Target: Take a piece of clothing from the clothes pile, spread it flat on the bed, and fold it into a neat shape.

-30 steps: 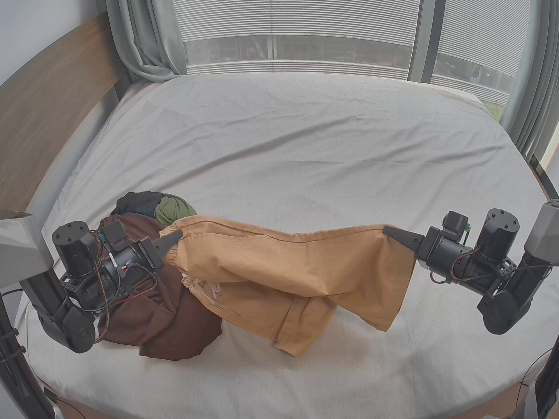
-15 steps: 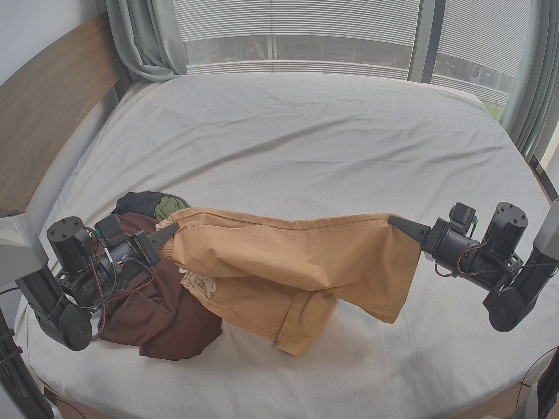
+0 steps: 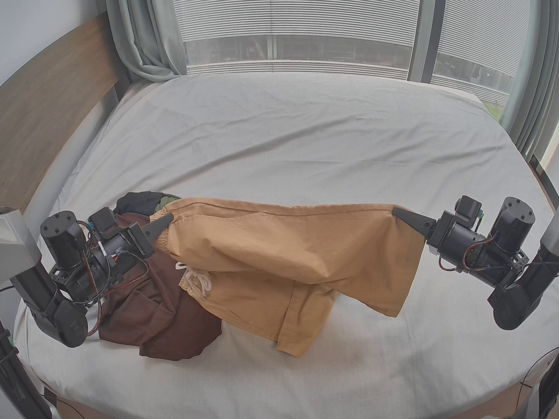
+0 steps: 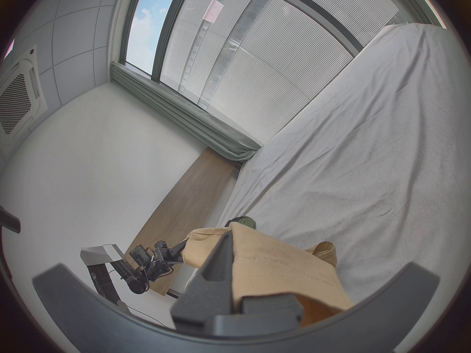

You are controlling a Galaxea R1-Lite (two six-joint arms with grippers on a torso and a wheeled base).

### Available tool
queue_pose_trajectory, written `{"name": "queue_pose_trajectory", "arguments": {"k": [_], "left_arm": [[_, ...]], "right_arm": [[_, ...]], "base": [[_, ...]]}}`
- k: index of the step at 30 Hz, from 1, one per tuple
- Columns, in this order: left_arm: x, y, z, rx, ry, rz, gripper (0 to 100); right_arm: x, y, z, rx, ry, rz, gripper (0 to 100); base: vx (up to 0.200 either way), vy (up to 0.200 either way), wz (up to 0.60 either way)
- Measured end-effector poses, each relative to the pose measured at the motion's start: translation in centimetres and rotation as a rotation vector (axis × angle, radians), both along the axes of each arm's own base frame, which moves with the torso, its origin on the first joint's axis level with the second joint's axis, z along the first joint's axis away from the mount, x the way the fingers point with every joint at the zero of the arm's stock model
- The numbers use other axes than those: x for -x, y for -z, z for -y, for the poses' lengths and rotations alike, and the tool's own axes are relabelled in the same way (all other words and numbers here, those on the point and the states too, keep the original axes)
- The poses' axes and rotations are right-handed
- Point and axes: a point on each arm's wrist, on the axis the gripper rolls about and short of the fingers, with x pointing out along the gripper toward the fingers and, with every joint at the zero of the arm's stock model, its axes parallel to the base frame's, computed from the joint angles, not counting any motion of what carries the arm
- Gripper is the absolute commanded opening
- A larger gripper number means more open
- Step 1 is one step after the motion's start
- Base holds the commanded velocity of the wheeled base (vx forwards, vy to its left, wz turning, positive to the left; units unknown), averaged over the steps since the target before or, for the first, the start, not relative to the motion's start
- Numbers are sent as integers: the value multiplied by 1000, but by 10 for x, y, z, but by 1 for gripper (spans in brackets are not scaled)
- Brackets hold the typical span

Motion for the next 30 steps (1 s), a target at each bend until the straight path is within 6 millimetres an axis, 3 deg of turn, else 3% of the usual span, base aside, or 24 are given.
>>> {"name": "queue_pose_trajectory", "arguments": {"k": [30], "left_arm": [[3, -14, -14, 8, -47, 47, 0]], "right_arm": [[-10, -10, 18, 0, 67, 55, 0]], "base": [[0, 0, 0]]}}
